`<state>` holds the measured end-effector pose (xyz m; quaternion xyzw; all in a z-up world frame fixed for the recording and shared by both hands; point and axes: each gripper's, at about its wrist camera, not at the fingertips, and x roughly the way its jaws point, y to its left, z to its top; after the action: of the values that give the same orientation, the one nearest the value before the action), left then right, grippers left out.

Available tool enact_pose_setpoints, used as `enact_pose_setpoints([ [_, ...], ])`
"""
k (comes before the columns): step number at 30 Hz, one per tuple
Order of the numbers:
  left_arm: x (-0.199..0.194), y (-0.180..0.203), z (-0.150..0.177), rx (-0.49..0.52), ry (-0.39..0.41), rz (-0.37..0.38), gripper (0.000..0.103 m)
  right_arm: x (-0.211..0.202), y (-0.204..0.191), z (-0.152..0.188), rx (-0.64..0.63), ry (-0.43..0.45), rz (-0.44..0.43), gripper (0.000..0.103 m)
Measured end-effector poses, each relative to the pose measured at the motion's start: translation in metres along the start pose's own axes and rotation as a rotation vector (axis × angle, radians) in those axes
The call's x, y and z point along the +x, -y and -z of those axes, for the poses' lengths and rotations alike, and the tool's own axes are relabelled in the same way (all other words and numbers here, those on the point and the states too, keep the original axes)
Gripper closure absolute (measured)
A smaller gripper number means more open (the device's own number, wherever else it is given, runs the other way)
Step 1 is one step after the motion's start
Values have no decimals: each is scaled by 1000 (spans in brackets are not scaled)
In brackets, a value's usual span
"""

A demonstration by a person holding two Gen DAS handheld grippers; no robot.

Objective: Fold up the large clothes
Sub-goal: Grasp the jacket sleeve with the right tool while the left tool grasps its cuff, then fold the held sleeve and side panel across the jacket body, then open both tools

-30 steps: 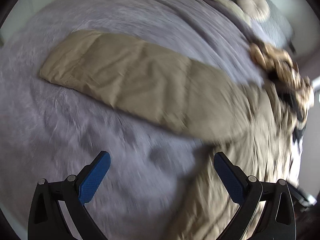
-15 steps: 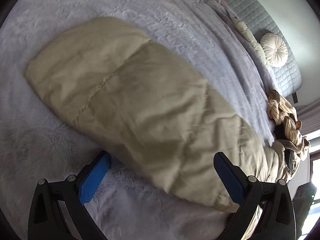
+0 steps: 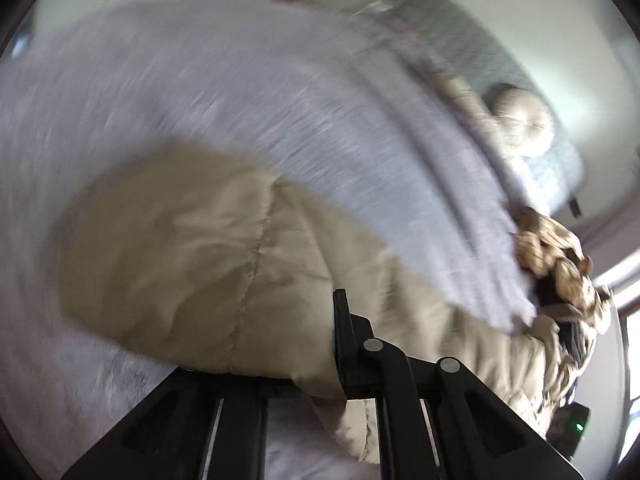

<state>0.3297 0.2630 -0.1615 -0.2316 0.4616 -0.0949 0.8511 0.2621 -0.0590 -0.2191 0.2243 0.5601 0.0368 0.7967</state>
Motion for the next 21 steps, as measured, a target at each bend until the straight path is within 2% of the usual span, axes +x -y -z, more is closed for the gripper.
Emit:
enact_pose_setpoints([
  [3,-25,44,-10,88,60,112,91,-3,6,5,5,18,-30,92],
  [6,-49,102,-12,178,94,265,91,-8,18,4,53,21,-109,92],
  [10,-64,191,7,353,81,433,91,-37,45,10,165,31,-227,92],
  [12,-65,229,25,415,53,494,91,-65,64,15,197,62,-246,91],
  [15,-42,284,64,504,-23,509,91,-108,99,27,231,122,-224,89],
  [17,-21,314,97,564,-87,499,91,-143,135,41,268,165,-167,89],
  [21,24,357,174,736,-189,384,91,-188,201,74,343,198,-66,89],
])
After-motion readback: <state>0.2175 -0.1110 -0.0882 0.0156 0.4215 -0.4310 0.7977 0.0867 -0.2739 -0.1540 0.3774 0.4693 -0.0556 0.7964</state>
